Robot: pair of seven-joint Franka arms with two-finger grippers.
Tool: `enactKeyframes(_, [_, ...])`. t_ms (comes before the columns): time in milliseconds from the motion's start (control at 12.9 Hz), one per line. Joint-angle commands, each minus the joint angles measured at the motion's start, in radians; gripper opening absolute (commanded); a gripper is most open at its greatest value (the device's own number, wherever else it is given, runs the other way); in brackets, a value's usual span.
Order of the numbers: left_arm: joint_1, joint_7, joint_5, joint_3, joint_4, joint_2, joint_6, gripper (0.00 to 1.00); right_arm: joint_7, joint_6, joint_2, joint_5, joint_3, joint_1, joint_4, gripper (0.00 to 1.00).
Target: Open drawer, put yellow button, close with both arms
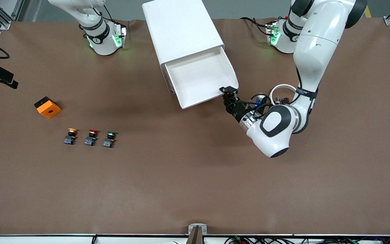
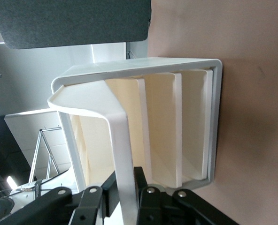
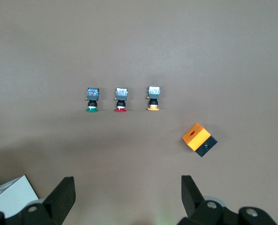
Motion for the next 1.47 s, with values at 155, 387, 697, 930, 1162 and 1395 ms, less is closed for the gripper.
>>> enactKeyframes(155, [0.02, 0.009, -0.013, 0.01, 0.04, 0.019, 0.014, 0.18, 0.036, 0.013, 0.124, -0.006, 0.017, -0.014, -0.004, 1.0])
enactKeyframes(387, [0.02, 0.015, -0.013, 0.01, 0.038, 0.021, 0.015, 0.39, 0.036, 0.024, 0.209, -0.009, 0.017, -0.017, 0.042, 1.0])
enactKeyframes(697, [0.02, 0.023, -0.014, 0.01, 0.038, 0.019, 0.021, 1.0, 0.038, 0.246, 0.206, 0.012, 0.014, -0.029, -0.101, 1.0])
enactKeyframes(930, [0.025, 0.03, -0.013, 0.008, 0.047, 0.016, 0.027, 1.0, 0.041, 0.493, 0.2, 0.003, 0.012, -0.029, -0.284, 1.0])
enactKeyframes(1162, [0.043, 0.076, -0.013, 0.005, 0.067, 0.01, 0.031, 1.0, 0.051, 0.801, 0.229, 0.003, 0.012, -0.038, -0.474, 1.0])
enactKeyframes(1395, [0.049, 0.183, -0.002, 0.004, 0.092, 0.002, 0.031, 1.0, 0.048, 0.94, 0.327, 0.003, 0.012, -0.089, -0.521, 1.0])
